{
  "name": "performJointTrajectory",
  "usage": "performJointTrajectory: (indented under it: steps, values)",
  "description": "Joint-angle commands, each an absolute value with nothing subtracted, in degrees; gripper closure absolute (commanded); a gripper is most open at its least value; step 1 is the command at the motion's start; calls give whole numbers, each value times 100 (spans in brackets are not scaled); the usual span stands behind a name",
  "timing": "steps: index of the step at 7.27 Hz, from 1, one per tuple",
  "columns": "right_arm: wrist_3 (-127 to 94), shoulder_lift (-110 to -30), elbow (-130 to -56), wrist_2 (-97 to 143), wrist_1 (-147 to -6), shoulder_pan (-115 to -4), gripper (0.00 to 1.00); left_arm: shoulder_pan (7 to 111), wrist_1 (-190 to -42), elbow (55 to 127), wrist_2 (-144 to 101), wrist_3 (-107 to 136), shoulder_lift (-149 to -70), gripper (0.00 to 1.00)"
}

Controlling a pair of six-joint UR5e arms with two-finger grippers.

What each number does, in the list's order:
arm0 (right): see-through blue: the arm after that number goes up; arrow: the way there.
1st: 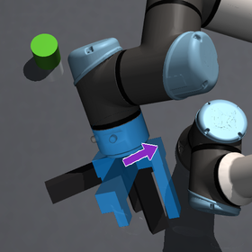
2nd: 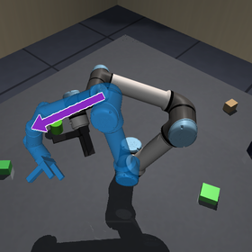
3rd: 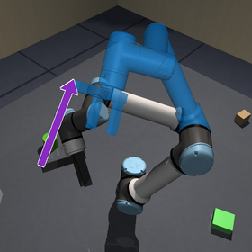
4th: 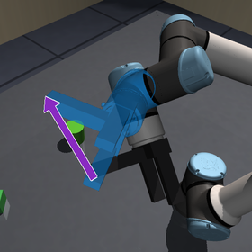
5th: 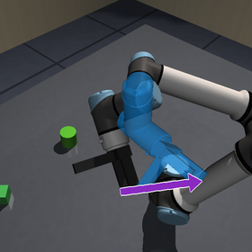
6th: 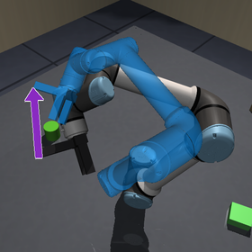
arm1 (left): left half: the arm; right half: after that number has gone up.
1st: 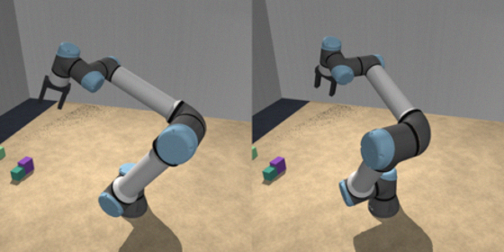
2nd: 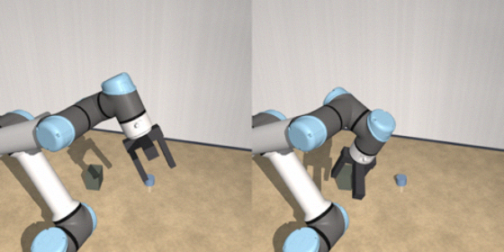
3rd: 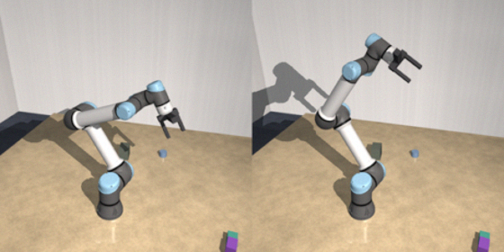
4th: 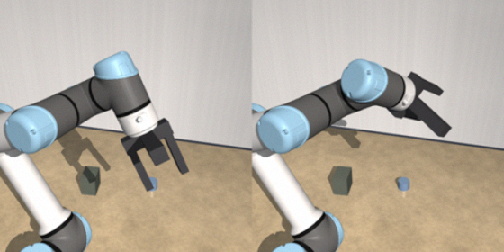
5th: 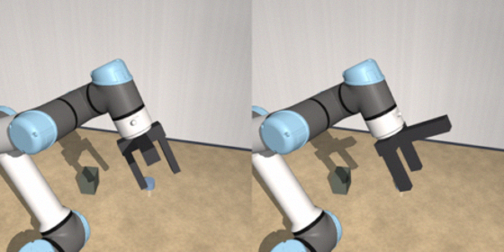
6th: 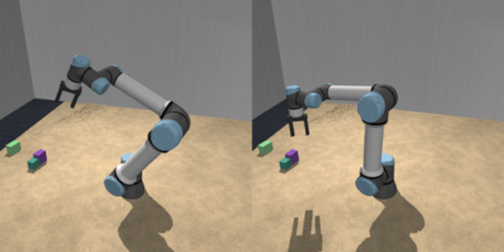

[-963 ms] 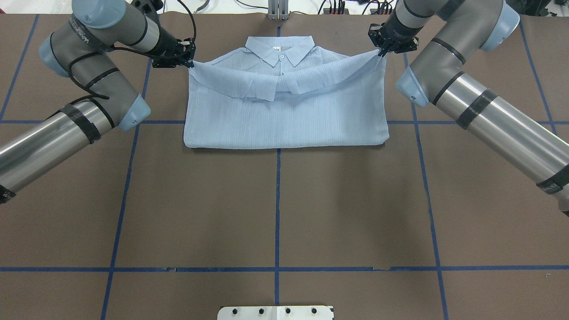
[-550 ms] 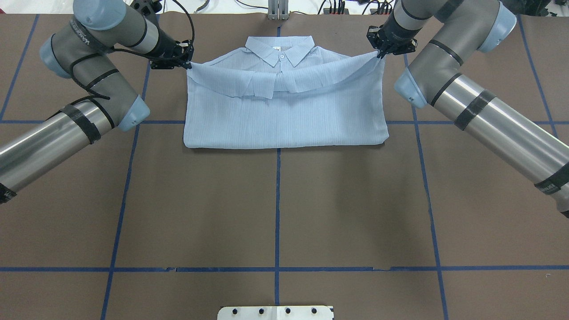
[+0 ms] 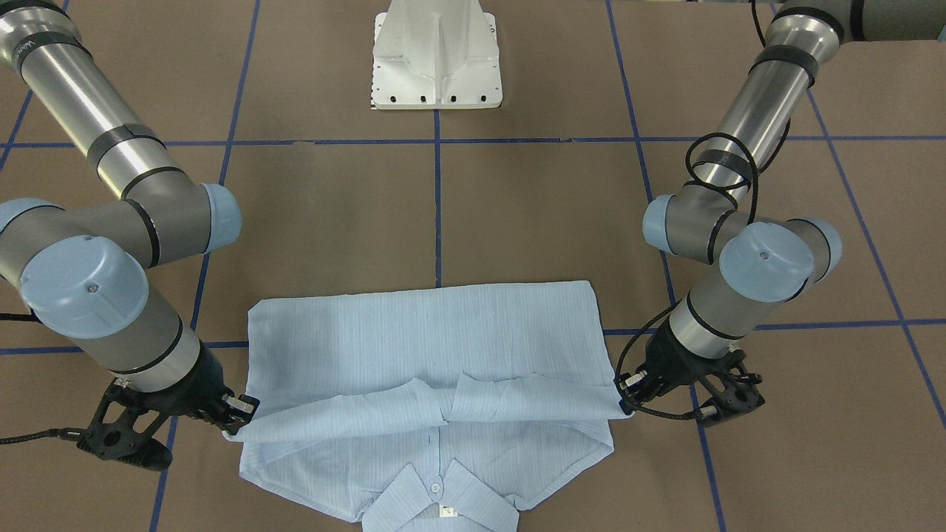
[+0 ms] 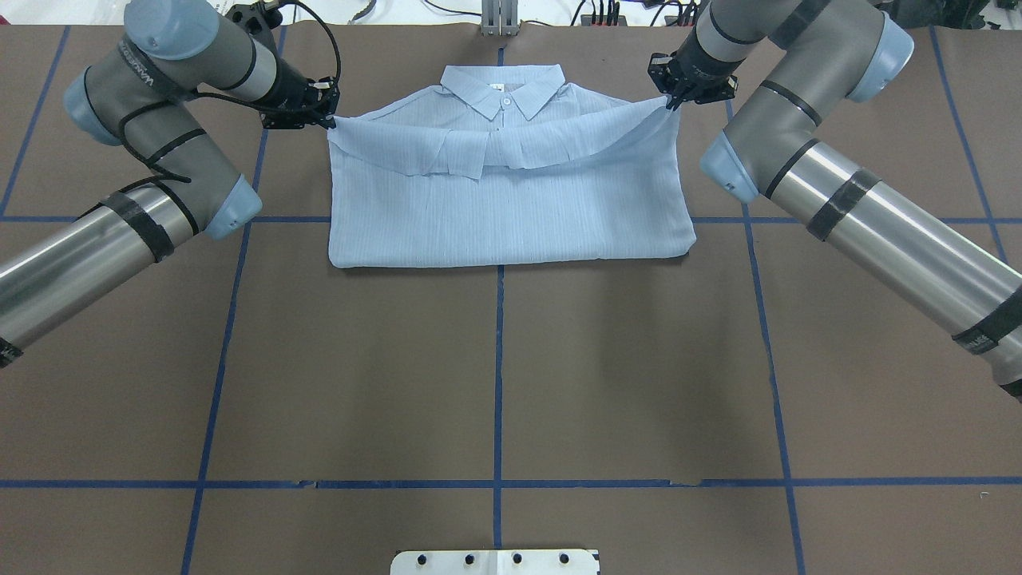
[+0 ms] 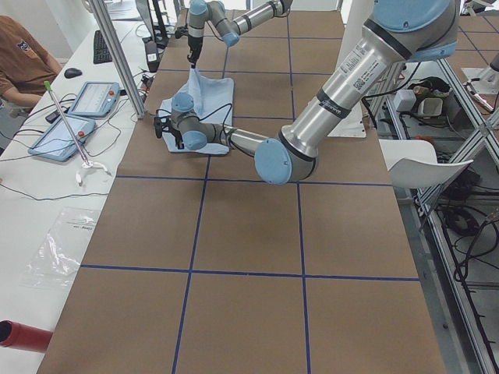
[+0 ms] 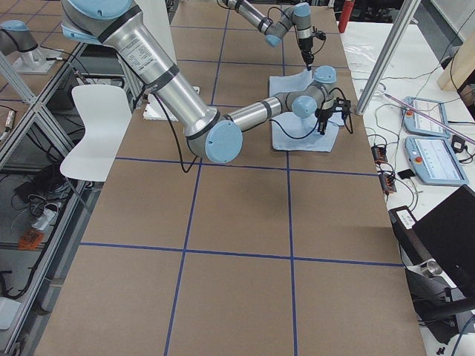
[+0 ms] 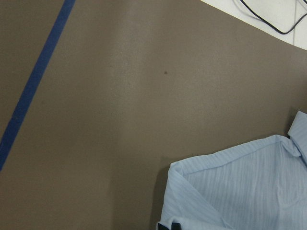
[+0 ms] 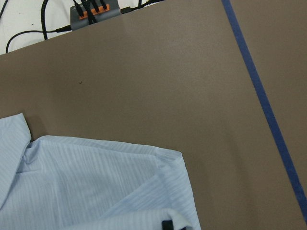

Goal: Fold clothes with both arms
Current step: 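Lay the hem near the collar and open both grippers, then raise the left gripper away while lowering the right gripper to the folded edge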

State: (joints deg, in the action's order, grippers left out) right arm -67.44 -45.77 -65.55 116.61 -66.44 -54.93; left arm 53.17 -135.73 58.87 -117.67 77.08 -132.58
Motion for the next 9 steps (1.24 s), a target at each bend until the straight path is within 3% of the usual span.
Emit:
performJointTrajectory:
  steps: [1, 2, 3, 9]
  values:
    - [-6741, -4579, -6504, 11637, -6504, -5449, 1, 5309, -13570, 5915, -11769, 7769, -13254, 100]
    - [-6741, -4605, -6504, 11637, -6504, -5449, 0, 5309, -13562, 5932, -11769, 7778, -13263, 66]
    - [-6733, -4623, -6513, 11663, -6504, -5458, 0, 5309, -13544, 5950, -11769, 7761, -13263, 1]
    - [-6829, -6211, -8233, 11689, -6539, -4747, 0, 5854, -13236, 6855, -12146, 7726, -12780, 0]
